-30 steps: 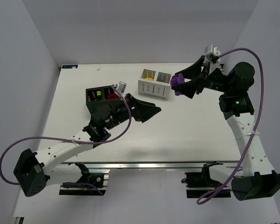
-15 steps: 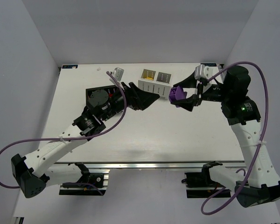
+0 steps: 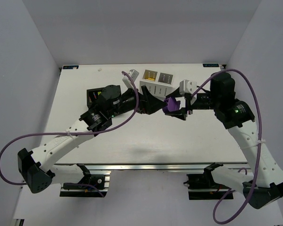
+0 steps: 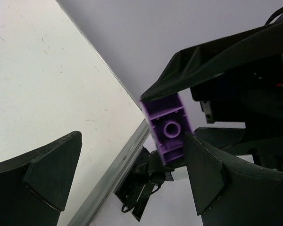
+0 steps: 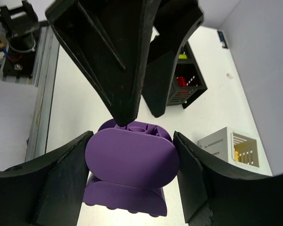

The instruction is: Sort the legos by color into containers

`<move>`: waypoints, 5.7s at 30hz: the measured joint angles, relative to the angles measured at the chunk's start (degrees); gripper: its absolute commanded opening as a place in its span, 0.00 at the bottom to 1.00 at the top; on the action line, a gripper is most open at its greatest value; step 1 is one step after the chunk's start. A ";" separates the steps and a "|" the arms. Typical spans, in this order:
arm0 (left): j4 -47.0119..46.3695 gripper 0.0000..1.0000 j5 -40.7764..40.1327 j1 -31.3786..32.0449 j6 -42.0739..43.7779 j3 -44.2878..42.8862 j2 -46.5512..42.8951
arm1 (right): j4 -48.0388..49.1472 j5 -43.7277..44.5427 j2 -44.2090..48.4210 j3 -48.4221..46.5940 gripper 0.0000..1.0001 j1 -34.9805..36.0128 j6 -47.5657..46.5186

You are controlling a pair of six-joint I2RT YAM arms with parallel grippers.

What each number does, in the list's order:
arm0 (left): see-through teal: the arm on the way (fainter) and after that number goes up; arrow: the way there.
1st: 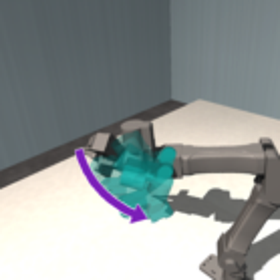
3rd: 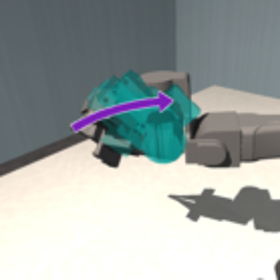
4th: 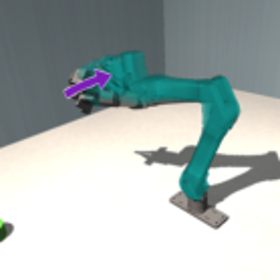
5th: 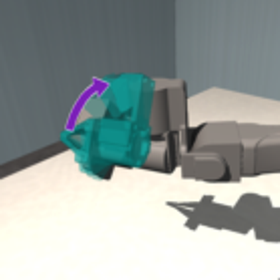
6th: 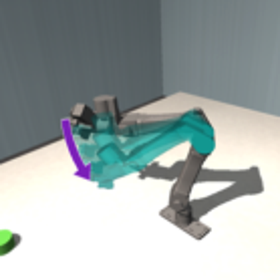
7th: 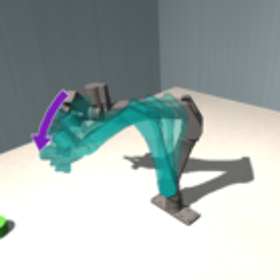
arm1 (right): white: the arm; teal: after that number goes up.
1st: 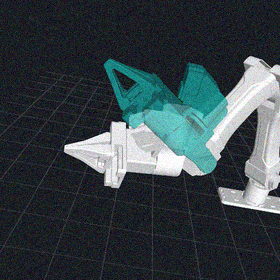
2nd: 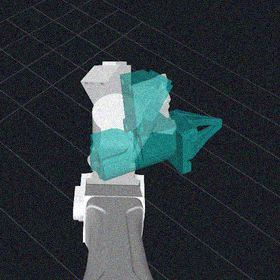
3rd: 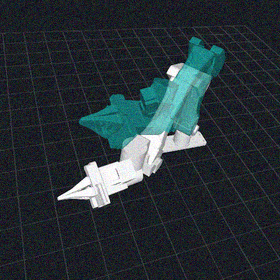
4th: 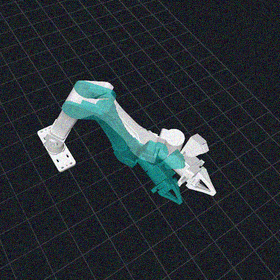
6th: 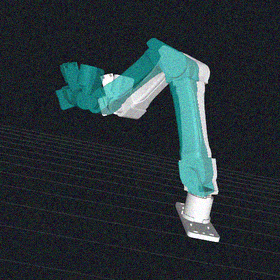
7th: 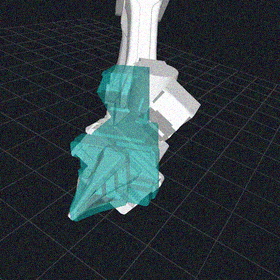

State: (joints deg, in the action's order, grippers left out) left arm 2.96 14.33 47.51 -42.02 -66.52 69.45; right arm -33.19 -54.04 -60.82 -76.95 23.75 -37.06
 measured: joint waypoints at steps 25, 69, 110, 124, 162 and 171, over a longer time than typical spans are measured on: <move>5.57 0.71 3.89 -0.09 1.09 -2.34 4.26 | -2.82 15.61 -3.06 1.05 0.01 10.19 -5.25; 8.59 0.00 -7.89 -3.48 14.60 8.04 -6.64 | 11.15 22.62 1.68 19.17 0.89 2.43 13.62; -4.22 0.00 7.41 -3.48 26.03 20.37 -16.76 | 8.81 -13.73 -18.34 6.86 0.67 5.99 12.68; -4.00 0.00 8.09 -3.63 26.73 20.83 -16.24 | 5.90 -15.63 -19.58 6.47 0.15 6.27 11.56; 9.55 0.00 -23.56 -3.15 41.16 20.76 -29.42 | 15.26 33.38 -33.38 -10.34 0.00 -3.48 19.54; 8.00 0.00 -23.39 -3.15 40.96 23.21 -34.16 | 17.07 44.81 -49.20 -21.84 0.00 -4.57 25.83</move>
State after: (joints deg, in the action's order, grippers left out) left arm 10.96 -9.06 44.36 -1.06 -43.31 35.29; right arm -16.12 -9.23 -110.02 -98.78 19.18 -11.22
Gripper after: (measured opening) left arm 0.461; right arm 0.439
